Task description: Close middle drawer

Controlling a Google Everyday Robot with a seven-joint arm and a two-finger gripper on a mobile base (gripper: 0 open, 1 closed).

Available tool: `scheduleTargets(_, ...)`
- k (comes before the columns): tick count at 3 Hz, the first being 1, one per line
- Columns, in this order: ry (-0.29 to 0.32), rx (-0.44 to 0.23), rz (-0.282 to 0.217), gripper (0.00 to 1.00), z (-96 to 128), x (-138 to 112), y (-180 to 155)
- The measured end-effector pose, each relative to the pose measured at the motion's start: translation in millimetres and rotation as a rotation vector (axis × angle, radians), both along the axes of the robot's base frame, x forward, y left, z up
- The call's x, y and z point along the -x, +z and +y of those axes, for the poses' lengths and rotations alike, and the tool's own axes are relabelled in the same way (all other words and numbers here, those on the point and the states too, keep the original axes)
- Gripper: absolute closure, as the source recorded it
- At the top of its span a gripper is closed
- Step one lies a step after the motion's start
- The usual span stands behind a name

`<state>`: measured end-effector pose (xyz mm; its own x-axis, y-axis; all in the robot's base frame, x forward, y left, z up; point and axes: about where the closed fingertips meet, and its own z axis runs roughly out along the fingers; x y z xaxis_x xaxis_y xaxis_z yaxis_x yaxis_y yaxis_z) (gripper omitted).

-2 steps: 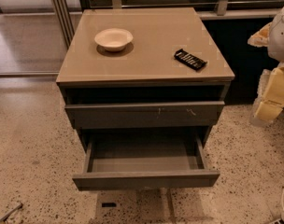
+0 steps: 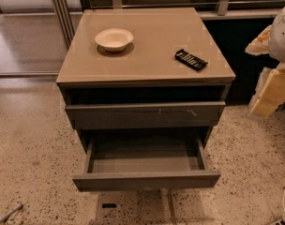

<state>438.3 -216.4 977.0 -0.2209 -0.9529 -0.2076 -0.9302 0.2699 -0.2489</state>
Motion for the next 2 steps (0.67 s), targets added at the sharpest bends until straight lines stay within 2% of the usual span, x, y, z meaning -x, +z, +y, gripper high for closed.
scheduleTargets(1,-0.001,0.000,-0.007,0.42,0.7,-0.1,0.5)
scheduleTargets(2,0.001,-0.014,-0.004,0.65,3.4,0.8,-25.3)
